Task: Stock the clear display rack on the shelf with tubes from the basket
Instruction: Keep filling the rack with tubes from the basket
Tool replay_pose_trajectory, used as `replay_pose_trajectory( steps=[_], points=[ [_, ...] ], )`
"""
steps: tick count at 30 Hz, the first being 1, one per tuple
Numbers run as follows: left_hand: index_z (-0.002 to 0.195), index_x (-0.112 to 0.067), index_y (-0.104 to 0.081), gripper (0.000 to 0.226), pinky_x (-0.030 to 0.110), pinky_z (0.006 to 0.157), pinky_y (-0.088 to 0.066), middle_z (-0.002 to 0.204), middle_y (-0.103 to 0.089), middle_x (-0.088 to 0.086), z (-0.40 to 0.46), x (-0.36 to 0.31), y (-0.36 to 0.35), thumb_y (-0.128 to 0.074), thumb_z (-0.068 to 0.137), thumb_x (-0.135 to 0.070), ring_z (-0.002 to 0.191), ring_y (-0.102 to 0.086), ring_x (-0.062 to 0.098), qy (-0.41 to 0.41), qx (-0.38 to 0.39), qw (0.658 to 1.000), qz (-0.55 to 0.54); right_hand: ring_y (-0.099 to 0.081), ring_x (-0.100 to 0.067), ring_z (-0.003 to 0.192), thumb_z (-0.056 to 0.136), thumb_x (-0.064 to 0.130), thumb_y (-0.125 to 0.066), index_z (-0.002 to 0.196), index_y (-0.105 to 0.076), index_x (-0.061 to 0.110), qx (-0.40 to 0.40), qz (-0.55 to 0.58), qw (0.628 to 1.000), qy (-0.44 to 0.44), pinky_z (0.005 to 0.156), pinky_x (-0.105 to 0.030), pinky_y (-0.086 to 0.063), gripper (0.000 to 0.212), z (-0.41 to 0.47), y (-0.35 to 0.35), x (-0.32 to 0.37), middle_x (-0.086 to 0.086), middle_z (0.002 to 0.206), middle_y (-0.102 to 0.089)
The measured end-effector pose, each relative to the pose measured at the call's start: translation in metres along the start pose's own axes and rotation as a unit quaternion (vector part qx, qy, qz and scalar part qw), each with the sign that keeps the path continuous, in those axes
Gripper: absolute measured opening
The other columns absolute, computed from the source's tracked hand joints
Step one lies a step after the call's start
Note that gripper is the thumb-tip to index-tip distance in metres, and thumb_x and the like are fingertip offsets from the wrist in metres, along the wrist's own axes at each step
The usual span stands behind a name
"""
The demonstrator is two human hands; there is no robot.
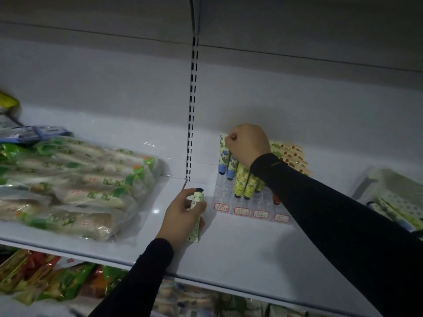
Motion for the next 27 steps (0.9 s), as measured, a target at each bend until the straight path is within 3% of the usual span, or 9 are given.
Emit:
replay_pose_trajectory(
  steps=[3, 10, 14, 27],
  points=[
    [0.103, -0.027, -0.065, 0.023, 0.03, 0.039, -0.046, 0.085, -0.06, 0.017, -0.001, 0.0, 0.0, -0.06, 0.094, -0.007, 0.048, -0.057, 0.024, 0.002, 0.001, 1.0, -0.006, -0.044, -0.021, 0.06, 0.089, 0.015, -0.05, 0.053, -0.039, 0.015, 0.002, -0.011, 1.0, -0.003, 0.058, -0.027, -0.03, 0.038, -0.001, -0.007, 0.001, 0.0, 0.054, -0.038],
    [0.103, -0.03, -0.065, 0.023, 0.033, 0.041, -0.047, 0.085, -0.061, 0.017, -0.001, -0.001, 0.001, -0.061, 0.093, -0.009, 0.049, -0.058, 0.024, 0.003, 0.006, 1.0, -0.001, -0.048, -0.022, 0.063, 0.089, 0.016, -0.051, 0.061, -0.052, 0.009, 0.004, -0.03, 1.0, 0.001, 0.058, -0.027, -0.034, 0.029, 0.002, -0.014, -0.002, -0.004, 0.06, -0.045],
    [0.104, -0.028, -0.064, 0.022, 0.034, 0.041, -0.049, 0.086, -0.062, 0.017, -0.001, -0.002, 0.0, -0.061, 0.093, -0.009, 0.05, -0.059, 0.022, 0.002, 0.005, 1.0, 0.005, -0.046, -0.021, 0.058, 0.085, 0.013, -0.053, 0.058, -0.05, 0.01, 0.017, -0.029, 0.999, -0.015, 0.048, -0.025, -0.029, 0.028, 0.006, -0.015, -0.005, -0.001, 0.056, -0.042],
    [0.105, -0.028, -0.064, 0.023, 0.034, 0.042, -0.048, 0.086, -0.062, 0.018, -0.001, -0.001, 0.0, -0.06, 0.093, -0.008, 0.051, -0.059, 0.023, 0.005, 0.005, 1.0, 0.006, -0.042, -0.017, 0.05, 0.083, 0.01, -0.056, 0.053, -0.04, 0.013, 0.055, 0.003, 0.997, -0.056, 0.043, -0.023, -0.026, 0.034, 0.023, -0.02, -0.011, -0.001, 0.054, -0.043]
  ],
)
Point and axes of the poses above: each hand's wrist, its own z-axis towards the middle knuckle, its own y-axis out of the back of the hand, x = y × z, the point moved 1 cm from there along z, towards the middle knuckle
